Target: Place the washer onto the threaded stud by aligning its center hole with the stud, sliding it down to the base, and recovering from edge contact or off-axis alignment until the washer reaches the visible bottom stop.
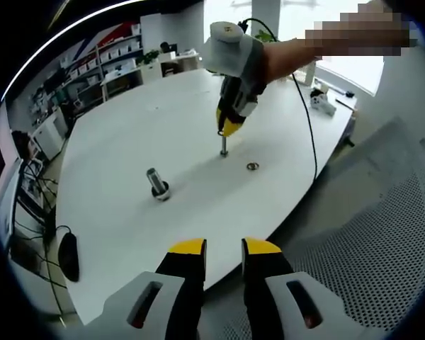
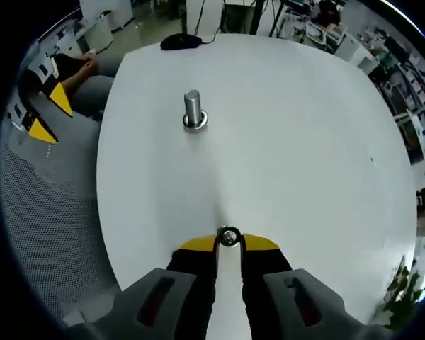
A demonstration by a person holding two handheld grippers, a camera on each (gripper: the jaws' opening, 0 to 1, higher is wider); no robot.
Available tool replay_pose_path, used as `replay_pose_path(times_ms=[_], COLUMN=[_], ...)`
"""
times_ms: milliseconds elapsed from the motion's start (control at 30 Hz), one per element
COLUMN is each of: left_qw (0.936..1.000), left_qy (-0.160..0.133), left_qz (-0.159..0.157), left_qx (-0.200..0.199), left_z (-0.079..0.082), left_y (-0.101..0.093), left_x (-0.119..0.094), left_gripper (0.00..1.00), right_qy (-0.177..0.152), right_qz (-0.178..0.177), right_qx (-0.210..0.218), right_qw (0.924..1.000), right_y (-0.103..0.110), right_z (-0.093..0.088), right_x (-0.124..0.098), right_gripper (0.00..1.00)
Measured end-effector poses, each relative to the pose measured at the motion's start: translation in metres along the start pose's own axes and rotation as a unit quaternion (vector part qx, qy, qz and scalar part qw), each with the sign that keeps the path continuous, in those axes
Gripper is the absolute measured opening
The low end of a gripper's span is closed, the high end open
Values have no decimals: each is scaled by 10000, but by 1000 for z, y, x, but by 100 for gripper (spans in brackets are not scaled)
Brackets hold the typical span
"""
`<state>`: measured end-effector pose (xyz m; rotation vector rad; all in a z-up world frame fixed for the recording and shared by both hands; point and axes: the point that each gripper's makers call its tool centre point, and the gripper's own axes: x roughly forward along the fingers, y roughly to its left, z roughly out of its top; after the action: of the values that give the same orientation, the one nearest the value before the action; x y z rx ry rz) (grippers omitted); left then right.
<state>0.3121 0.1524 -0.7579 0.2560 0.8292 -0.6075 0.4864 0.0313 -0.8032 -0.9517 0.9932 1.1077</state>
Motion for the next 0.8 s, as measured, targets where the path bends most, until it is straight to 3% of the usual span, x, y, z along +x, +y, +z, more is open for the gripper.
replay_pose_path(times_ms=[267,800], left_qw=[10000,10000], left_qy=[-9,18], left_qz=[-18,-49], left_qx=[14,0], left_z=[1,0], left_y=[0,0], left_x=[0,1], left_gripper=[17,17], right_qy=[150,127], right_qz=[50,154], right_qx=[31,84], right_qw=[9999,9998], right_y=[-2,-1], right_z=[-8,-4], right_x=[4,4], right_gripper=[14,14])
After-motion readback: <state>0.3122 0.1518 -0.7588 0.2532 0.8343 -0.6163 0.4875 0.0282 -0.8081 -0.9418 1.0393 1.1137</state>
